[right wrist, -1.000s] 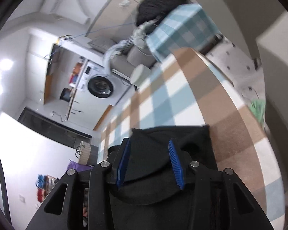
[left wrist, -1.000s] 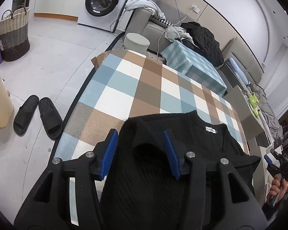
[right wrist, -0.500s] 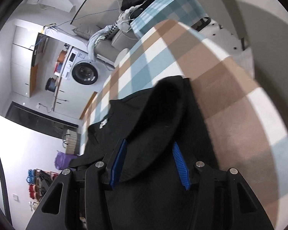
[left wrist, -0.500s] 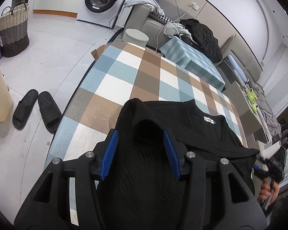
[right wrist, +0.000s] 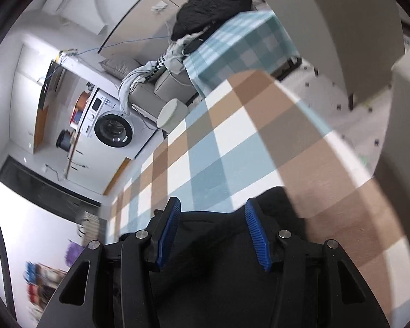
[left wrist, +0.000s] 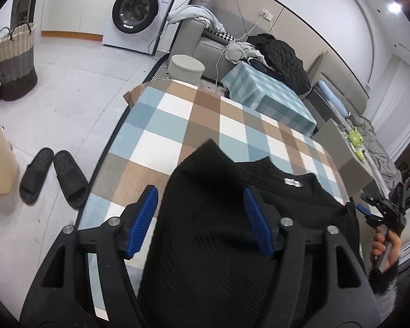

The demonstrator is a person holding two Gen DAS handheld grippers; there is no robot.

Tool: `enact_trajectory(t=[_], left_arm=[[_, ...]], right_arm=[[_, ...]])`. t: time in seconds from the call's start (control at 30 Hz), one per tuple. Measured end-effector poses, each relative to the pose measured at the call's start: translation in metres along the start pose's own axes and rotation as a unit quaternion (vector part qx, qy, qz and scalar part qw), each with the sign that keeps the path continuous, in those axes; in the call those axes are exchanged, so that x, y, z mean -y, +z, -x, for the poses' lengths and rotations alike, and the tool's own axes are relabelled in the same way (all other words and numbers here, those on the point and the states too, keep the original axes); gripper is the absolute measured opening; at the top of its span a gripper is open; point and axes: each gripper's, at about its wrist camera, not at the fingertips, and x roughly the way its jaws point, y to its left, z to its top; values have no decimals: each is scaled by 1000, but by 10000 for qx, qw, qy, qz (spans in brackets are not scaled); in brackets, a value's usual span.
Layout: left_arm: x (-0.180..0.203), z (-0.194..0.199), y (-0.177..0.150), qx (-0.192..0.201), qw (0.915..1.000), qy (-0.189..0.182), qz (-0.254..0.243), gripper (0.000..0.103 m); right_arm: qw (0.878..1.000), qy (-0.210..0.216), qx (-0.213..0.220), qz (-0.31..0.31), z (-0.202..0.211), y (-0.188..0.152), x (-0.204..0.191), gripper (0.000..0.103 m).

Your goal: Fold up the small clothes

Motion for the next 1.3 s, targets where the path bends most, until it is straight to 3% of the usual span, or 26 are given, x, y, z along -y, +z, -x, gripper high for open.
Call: enact_trajectory(t=[0.1,0.2,0.73,0.8,0.9,1.0,1.3], left_arm=[[2,-10,-1,-156,9998,60,-72,63],[9,-22,-2,-230,9994,140,-233,63],[46,-101,25,-637,9872,733,-1261,64],[45,-111,26,-766,9847,833,-1327,58],[42,-121,23,-854,9801,1035,-1460,36],[36,-122,21,-773,9809,1048,-1447,11],[21,-62,33,202,9931,625,-970,2]], right_arm=[[9986,-434,-74,303,8,-7,6,53],[9973,-580,-187,409,9,-14,16,53],[9945,-703,-386,667,10,-21,17,54],[9944,-734,-391,660,11,-21,18,54],[9943,-745,-399,651,11,-21,20,54],[9943,-747,-401,648,10,-21,21,54],[9937,-827,-360,660,9,-19,24,54]])
